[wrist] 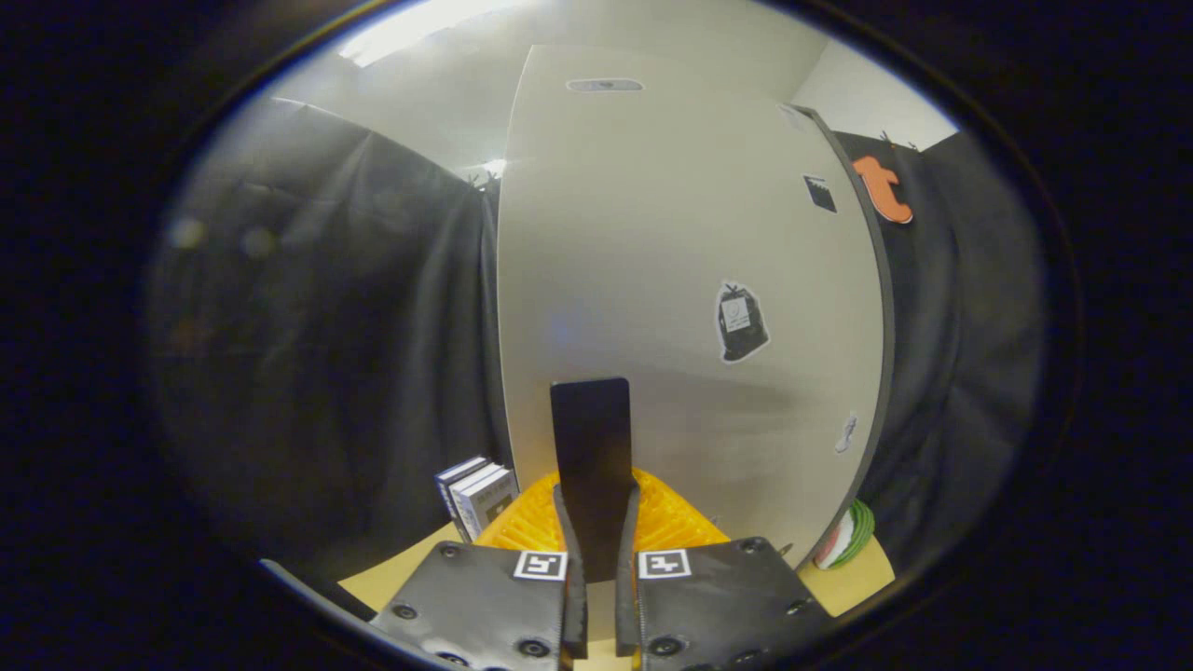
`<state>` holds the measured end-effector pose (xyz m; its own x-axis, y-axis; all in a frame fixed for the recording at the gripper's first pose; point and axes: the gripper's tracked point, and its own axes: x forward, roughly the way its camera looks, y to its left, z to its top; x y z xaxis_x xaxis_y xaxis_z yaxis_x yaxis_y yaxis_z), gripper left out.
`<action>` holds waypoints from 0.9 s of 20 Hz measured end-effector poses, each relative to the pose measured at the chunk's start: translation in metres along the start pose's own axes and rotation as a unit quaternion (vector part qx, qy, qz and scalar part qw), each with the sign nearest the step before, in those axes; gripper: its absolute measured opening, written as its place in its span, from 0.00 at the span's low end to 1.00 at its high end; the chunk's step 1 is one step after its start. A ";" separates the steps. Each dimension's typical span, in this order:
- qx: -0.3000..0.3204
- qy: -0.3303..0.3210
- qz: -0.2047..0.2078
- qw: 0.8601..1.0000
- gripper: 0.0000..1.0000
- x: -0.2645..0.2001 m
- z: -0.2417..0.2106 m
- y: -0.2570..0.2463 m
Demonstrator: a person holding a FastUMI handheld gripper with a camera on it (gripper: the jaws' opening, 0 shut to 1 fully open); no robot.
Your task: Open the shoe cabinet door, grab the shoes and put them into the shoe cabinet, then close the shoe cabinet door.
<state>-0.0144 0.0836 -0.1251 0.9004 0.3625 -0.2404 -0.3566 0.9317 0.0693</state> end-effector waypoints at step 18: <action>-0.006 0.001 -0.054 0.999 0.12 -0.103 0.005 -0.098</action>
<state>-0.0708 -0.0450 -0.1023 0.9332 0.2597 -0.2483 -0.2602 0.9650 0.0315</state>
